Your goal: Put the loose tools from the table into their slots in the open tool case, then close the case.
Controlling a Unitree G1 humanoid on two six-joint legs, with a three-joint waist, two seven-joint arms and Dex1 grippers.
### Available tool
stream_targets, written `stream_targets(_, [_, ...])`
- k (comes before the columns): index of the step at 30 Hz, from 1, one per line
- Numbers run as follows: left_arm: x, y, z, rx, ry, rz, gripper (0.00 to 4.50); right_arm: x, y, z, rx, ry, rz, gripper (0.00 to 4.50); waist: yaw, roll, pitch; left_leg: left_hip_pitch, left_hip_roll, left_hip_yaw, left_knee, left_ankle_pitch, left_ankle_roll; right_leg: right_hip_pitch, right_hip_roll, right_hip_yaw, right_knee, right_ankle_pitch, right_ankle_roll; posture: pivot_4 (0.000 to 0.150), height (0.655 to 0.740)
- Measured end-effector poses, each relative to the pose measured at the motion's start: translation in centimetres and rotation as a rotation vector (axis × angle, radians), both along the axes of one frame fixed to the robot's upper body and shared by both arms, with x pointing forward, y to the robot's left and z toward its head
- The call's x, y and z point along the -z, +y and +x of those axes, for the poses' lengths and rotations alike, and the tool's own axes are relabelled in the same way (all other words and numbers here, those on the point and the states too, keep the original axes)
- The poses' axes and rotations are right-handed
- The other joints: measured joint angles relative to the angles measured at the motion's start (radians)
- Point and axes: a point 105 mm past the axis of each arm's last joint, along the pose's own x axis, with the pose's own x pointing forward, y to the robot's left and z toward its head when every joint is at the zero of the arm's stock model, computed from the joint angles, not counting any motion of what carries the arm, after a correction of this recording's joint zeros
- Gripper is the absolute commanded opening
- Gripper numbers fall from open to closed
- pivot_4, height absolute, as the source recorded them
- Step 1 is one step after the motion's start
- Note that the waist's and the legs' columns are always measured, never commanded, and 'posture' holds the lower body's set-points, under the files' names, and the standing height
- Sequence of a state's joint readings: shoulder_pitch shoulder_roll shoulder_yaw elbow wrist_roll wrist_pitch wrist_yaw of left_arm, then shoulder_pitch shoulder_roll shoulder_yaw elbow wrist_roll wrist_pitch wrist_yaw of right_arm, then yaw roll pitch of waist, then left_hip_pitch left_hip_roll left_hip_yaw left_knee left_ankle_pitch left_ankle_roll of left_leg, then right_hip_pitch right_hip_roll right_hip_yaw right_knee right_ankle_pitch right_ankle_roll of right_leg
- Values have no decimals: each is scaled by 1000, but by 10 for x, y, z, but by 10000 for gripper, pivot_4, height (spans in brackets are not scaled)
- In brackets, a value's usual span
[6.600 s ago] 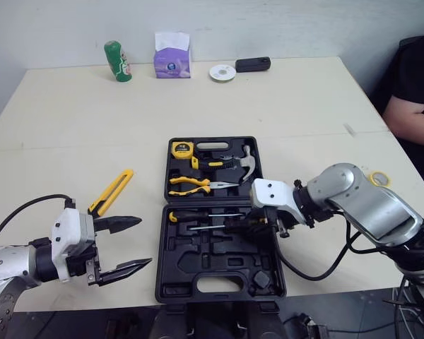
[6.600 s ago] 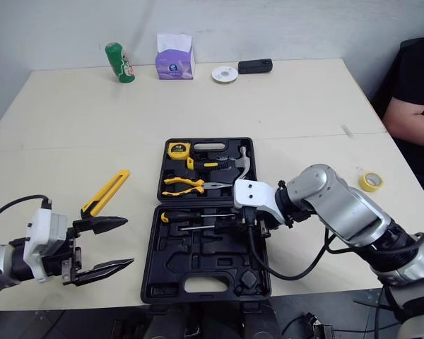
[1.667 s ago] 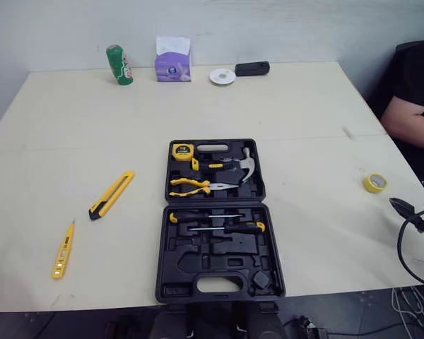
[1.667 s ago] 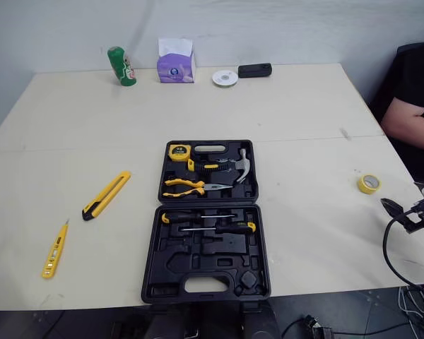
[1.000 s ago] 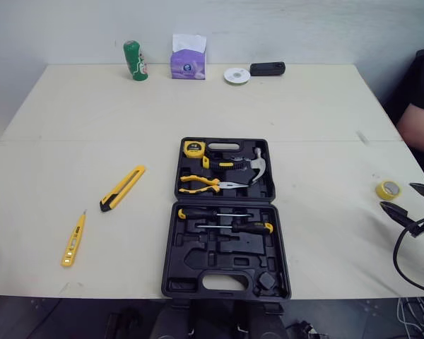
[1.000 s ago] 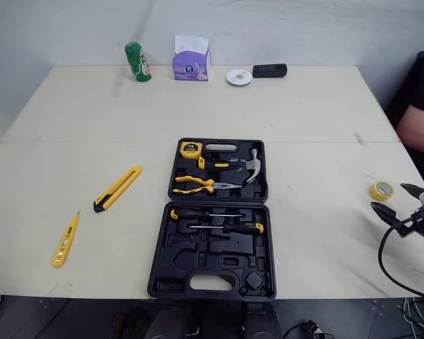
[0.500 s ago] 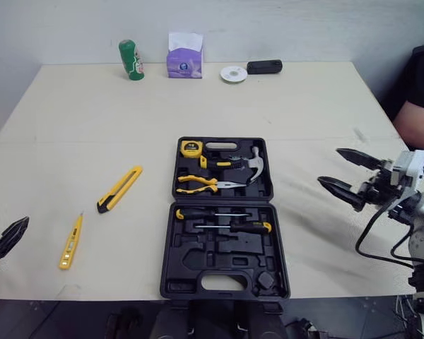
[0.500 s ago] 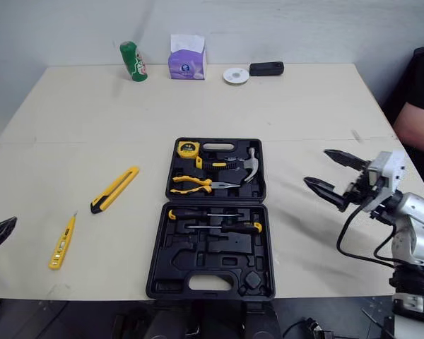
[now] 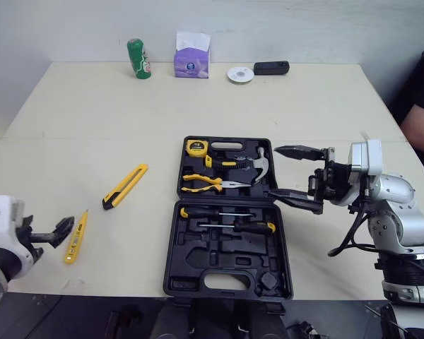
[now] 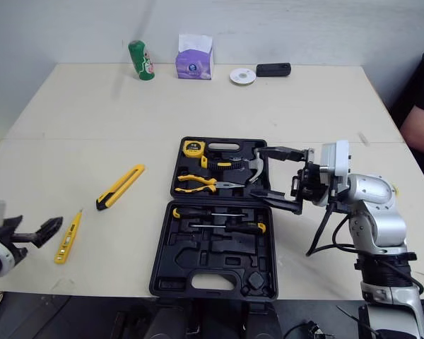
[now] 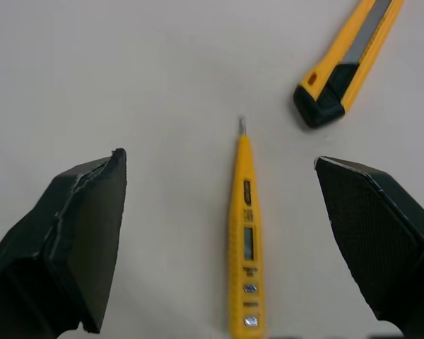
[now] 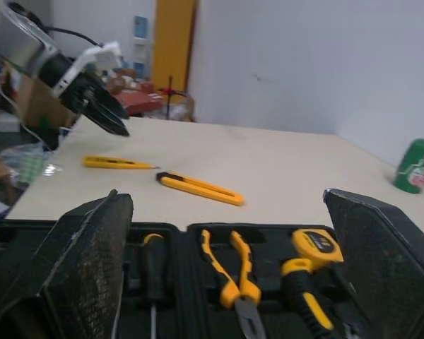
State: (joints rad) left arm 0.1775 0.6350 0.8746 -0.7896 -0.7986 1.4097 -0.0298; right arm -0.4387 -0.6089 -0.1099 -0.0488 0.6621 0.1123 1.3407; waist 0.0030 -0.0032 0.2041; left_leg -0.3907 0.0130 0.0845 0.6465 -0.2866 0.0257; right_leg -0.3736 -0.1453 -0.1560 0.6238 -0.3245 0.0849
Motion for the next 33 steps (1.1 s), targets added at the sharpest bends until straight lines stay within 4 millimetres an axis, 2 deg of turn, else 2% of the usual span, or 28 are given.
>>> stream_targets(6, [28, -17, 0, -20, 138, -72, 45000, 0, 16, -16, -147, -12, 2, 44703, 1, -2, -1, 0, 1, 1, 0, 0, -1, -1, 2, 1, 1, 0, 0, 1500, 7400])
stream_targets(9, [35, -16, -1, -41, 176, -49, 45000, 1, 21, -23, -207, -30, -25, 44703, 0, -2, -1, 0, 1, 1, 0, -1, -2, -1, 3, 2, 1, 0, 0, 1500, 7400])
stream_targets(14, [43, -5, -6, -91, 231, -9, 45000, 2, 24, -25, -221, -23, -33, 44703, 2, -2, -1, 1, 2, 3, 0, -2, -4, -2, 3, 3, 1, 0, 0, 1500, 7400])
stream_targets(19, [44, -6, -2, -86, 223, -38, 45000, 2, 25, -24, -198, -24, -35, 44703, 10, -2, -1, 2, 2, 4, 0, -4, -8, -2, 3, 5, 1, 0, 0, 1500, 7400])
stream_targets(27, [46, -7, 5, -55, 212, -68, 45000, 15, 20, -21, -151, -13, -57, 44703, 23, -2, -1, 4, 2, 7, 0, -4, -7, -2, 3, 8, 2, 0, 0, 1500, 7400])
stream_targets(30, [47, -6, 7, -38, 215, -85, 36922, 17, 19, -21, -146, -22, -63, 45000, 23, -1, -1, 4, 2, 7, 0, -4, -8, -2, 3, 9, 3, 0, 0, 1500, 7400])
stream_targets(33, [48, -5, 9, -29, 209, -95, 23820, 20, 18, -21, -137, -33, -70, 45000, 22, -1, -1, 4, 2, 7, 0, -4, -8, -2, 3, 9, 3, 0, -1, 1500, 7400])
